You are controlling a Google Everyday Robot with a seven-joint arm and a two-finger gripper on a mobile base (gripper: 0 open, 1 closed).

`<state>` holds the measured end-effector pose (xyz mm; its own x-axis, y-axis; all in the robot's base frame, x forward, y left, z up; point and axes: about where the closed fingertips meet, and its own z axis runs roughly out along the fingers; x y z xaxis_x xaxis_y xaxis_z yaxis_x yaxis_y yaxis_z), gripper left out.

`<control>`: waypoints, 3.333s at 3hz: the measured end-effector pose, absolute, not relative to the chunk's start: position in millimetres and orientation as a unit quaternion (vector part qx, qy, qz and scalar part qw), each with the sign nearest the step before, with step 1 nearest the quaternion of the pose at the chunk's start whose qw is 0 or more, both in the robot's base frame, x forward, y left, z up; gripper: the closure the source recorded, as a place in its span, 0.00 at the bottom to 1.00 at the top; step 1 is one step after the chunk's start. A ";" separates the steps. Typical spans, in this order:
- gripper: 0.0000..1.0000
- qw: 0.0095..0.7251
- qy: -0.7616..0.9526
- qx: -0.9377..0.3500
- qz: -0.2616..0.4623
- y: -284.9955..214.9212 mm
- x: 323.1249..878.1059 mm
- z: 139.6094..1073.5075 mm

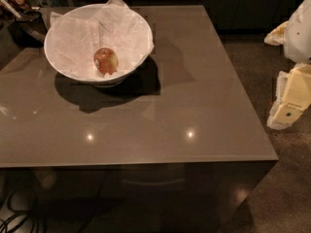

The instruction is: Pick apple from white bowl

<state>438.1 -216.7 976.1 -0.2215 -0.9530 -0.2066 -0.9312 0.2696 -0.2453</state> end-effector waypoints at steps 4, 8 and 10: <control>0.00 0.155 0.743 -0.649 -0.051 -144.7 480.0 1000.5; 0.00 0.232 0.678 -0.697 -0.026 -39.7 552.2 1051.3; 0.00 0.254 0.667 -0.700 0.000 2.1 609.4 1049.0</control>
Offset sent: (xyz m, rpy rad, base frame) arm 0.0483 0.0814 0.0204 -0.0980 0.0247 0.1078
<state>609.4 2.1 1049.0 0.1092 -0.9345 -0.3388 -0.9345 0.0197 -0.3554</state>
